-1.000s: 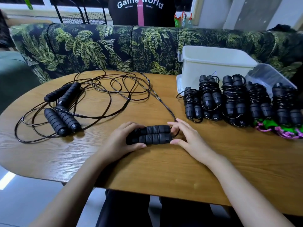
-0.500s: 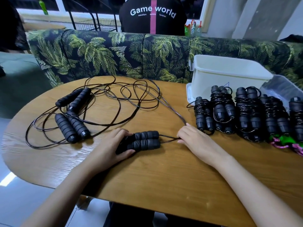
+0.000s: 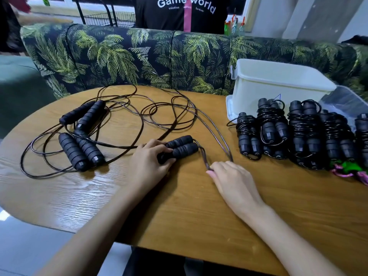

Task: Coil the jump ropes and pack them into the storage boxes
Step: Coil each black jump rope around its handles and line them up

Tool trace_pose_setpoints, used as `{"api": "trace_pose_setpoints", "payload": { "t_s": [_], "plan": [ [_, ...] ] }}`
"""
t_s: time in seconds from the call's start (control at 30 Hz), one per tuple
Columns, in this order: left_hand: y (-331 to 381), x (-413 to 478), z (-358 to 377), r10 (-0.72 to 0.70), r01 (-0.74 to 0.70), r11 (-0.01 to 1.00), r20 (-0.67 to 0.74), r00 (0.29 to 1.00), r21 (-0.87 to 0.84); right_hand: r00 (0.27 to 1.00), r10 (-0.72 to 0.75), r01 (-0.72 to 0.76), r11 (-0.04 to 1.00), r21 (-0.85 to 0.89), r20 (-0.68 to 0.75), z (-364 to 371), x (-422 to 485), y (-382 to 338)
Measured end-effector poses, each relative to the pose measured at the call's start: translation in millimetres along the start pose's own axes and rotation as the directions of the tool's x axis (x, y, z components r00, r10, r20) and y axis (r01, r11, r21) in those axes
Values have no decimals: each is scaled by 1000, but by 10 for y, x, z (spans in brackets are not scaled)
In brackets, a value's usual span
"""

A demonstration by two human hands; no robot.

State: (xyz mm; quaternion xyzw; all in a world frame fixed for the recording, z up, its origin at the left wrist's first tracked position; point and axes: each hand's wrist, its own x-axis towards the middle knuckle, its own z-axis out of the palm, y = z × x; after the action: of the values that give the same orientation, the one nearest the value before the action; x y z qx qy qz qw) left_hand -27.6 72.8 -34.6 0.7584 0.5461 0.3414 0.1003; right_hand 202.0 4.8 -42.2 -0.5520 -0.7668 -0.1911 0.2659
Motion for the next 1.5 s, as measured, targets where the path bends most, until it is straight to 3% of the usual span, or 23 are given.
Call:
{"api": "trace_pose_setpoints", "payload": {
  "t_s": [0.17, 0.4, 0.7, 0.97, 1.17, 1.33, 1.5],
  "plan": [
    [-10, -1, -13, -6, 6, 1000, 4, 1000, 26, 1000, -9, 8, 995, 95, 15, 27, 9, -692],
    [15, 9, -68, 25, -32, 993, 64, 998, 109, 997, -65, 62, 993, 102, 34, -21, -60, -1040],
    [17, 60, -254, 57, -105, 988, 370, 927, 110, 989, -138, 133, 987, 89, 53, -15, -44, -1099],
    [83, 122, -276, 60, -86, 992, 257, 965, 91, 978, -128, 80, 958, 275, 162, -247, 91, -402],
    [7, 146, -231, 87, -101, 994, 234, 968, 48, 900, 35, -219, 899, 380, 435, -281, 247, 135],
    [-119, 81, -120, 106, -103, 994, 160, 981, -27, 827, 80, -312, 888, 337, 556, -146, 326, 279],
    [-222, 39, 4, 171, -162, 982, 101, 980, -92, 797, 130, -320, 919, 231, 589, -130, 312, 299]
  ]
}}
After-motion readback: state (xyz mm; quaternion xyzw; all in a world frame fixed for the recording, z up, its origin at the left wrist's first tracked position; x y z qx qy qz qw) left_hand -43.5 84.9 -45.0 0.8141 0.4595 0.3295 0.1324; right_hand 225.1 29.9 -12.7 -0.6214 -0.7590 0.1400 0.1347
